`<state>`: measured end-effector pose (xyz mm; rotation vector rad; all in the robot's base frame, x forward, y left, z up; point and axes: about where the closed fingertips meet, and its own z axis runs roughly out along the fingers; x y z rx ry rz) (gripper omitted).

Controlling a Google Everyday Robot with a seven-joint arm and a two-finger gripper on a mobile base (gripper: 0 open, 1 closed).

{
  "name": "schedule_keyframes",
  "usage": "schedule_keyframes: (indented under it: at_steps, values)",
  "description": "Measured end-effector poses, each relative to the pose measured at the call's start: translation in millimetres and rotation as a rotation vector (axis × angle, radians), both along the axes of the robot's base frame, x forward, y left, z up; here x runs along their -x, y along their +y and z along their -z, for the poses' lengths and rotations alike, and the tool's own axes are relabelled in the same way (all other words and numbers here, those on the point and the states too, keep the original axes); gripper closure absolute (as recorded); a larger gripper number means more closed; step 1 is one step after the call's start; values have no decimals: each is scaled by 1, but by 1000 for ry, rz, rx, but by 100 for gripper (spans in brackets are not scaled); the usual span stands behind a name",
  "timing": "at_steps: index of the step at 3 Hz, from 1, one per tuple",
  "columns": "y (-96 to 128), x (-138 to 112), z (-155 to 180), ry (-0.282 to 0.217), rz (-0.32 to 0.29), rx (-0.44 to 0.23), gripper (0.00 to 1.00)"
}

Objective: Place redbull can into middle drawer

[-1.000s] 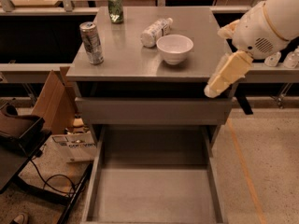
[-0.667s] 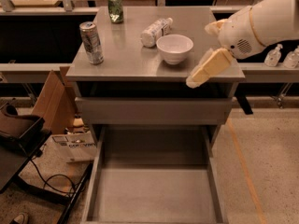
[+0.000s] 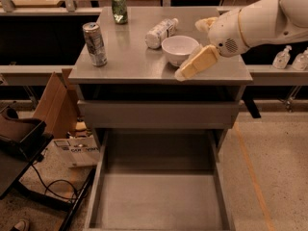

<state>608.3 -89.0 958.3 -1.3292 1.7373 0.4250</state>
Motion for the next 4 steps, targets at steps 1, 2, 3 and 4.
schedule_keyframes:
  at_steps: [1, 2, 3, 4]
  values:
    - [18, -37, 1, -36, -16, -65, 0]
    - [46, -98, -3, -87, -24, -184, 0]
    - [77, -144, -11, -131, -33, -303, 0]
    - [119, -165, -15, -123, -60, -388, 0]
